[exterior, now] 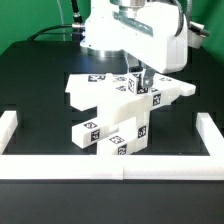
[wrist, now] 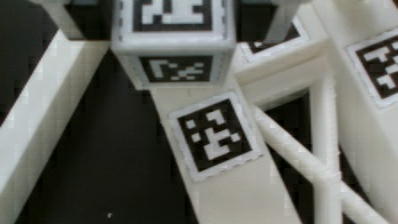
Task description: Assemble chair
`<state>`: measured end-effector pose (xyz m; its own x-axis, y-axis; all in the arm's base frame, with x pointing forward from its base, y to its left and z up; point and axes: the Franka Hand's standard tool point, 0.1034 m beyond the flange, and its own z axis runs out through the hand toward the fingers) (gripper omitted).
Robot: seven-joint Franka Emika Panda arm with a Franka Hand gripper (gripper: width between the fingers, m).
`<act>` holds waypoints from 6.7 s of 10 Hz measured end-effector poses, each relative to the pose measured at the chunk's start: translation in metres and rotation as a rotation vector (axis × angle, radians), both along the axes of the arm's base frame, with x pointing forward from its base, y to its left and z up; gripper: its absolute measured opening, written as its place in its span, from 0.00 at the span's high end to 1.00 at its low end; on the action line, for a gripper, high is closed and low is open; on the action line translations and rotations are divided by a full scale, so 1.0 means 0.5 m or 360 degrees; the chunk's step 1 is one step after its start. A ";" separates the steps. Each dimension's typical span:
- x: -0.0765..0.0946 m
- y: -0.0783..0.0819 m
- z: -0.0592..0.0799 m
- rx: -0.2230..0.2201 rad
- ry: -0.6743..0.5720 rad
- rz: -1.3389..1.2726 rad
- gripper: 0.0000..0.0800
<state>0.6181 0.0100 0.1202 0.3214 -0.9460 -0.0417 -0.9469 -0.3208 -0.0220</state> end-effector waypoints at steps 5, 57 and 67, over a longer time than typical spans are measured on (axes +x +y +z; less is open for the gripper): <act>0.000 0.006 0.000 0.0009 0.0023 -0.0524 0.64; 0.004 0.054 -0.002 0.0056 0.0075 0.0019 0.64; 0.004 0.063 -0.002 0.0059 0.0127 -0.0798 0.64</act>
Offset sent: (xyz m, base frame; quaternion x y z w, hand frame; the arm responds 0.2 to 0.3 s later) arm -0.0013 0.0012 -0.0015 0.0082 0.0011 0.2095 0.9778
